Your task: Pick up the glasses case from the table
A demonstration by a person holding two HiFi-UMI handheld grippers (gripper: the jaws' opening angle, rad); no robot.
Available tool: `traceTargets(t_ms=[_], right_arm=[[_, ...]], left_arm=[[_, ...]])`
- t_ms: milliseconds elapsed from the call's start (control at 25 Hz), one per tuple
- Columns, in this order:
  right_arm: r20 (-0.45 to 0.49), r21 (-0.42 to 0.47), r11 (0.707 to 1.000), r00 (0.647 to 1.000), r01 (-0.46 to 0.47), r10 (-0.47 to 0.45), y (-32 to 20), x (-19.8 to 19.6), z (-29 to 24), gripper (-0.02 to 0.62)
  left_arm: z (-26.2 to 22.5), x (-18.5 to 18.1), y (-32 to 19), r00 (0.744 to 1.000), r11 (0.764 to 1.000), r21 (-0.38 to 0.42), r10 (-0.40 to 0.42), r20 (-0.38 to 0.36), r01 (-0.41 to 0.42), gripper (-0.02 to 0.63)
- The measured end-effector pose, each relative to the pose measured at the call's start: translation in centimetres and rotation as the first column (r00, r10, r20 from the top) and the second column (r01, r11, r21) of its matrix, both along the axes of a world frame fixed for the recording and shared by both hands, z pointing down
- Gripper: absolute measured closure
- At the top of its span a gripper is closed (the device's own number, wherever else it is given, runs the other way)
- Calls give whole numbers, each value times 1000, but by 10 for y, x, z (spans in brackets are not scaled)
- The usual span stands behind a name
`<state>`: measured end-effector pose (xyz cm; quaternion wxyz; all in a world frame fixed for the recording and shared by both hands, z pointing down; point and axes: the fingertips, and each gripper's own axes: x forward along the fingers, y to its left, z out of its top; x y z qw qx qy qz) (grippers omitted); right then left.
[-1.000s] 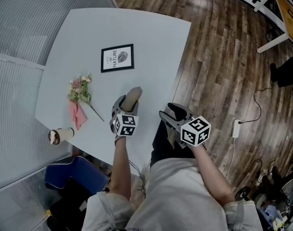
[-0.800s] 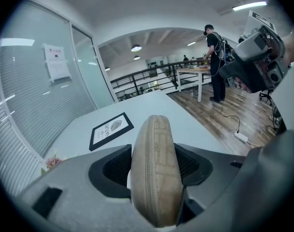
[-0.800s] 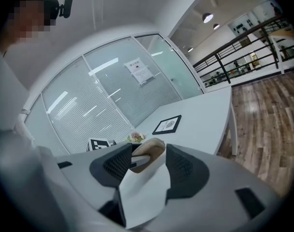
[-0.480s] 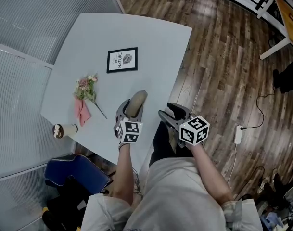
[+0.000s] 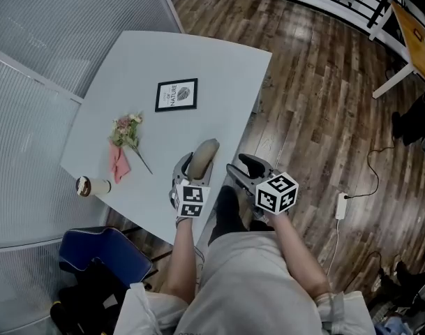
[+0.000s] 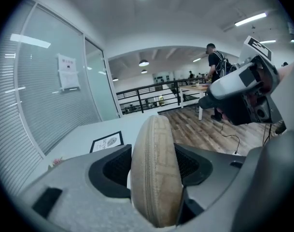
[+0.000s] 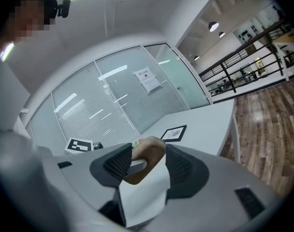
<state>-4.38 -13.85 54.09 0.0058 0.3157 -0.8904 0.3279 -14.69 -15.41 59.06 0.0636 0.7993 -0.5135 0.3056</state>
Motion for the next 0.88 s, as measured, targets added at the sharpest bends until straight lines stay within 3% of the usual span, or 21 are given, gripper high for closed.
traceTargets(t_ms=[480,880], right_arm=[[10,19,1000,1000,-2,2,40,30,-2,378],[-22,35,999,999,-32,33,62,66,1,377]], left_arm=[[-43,43,35,994,998,56,9,-105,-3,350],[-43,73,62,993,998,69,18,-115,-10,350]])
